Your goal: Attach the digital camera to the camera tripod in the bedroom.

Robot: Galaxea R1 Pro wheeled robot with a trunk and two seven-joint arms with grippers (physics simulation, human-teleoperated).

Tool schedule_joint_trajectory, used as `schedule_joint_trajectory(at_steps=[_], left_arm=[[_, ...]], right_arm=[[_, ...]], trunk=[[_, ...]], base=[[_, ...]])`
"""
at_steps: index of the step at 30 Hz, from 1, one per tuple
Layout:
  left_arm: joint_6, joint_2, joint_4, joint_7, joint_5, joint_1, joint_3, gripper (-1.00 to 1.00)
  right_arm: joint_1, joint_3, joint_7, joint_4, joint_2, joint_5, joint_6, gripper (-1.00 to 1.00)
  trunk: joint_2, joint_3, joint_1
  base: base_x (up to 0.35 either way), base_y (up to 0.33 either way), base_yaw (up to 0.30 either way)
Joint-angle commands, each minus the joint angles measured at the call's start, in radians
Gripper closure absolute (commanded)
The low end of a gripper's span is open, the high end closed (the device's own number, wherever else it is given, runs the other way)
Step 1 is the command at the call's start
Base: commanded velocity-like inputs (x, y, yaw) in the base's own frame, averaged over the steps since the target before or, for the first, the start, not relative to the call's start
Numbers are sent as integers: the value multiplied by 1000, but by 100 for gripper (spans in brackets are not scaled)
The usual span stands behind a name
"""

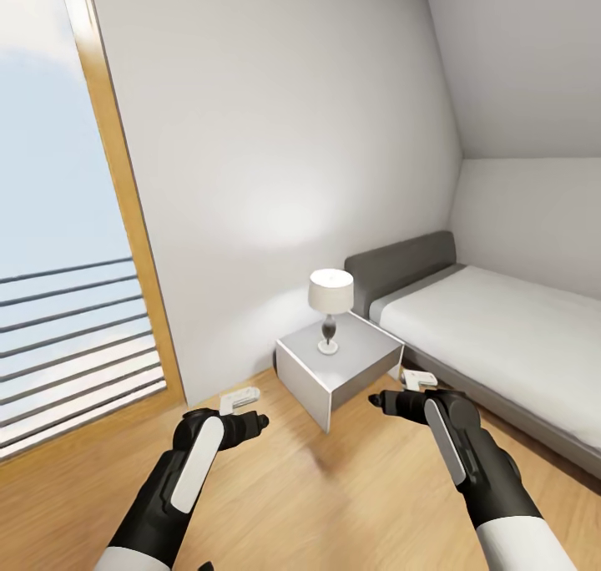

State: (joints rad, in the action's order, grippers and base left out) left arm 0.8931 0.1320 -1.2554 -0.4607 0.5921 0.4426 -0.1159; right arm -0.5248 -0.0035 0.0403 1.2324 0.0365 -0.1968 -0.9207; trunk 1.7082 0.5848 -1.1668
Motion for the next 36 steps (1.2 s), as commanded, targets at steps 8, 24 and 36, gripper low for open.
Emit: schedule_joint_trajectory(at_steps=[8, 24, 36], left_arm=[[2, -1, -2, -10, 11, 1, -1, -100], [1, -9, 4, -17, 3, 1, 161, -100], [1, -56, 10, -16, 1, 1, 210, -100]], right_arm=[[-1, 0, 4, 0, 1, 2, -6, -100], [-1, -4, 6, 2, 7, -1, -28, -100], [-1, -9, 34, 34, 12, -4, -32, -100]], trunk=[[57, 26, -31], [169, 76, -92], [253, 114, -138]], base=[[0, 0, 0], [0, 0, 0], [0, 0, 0]])
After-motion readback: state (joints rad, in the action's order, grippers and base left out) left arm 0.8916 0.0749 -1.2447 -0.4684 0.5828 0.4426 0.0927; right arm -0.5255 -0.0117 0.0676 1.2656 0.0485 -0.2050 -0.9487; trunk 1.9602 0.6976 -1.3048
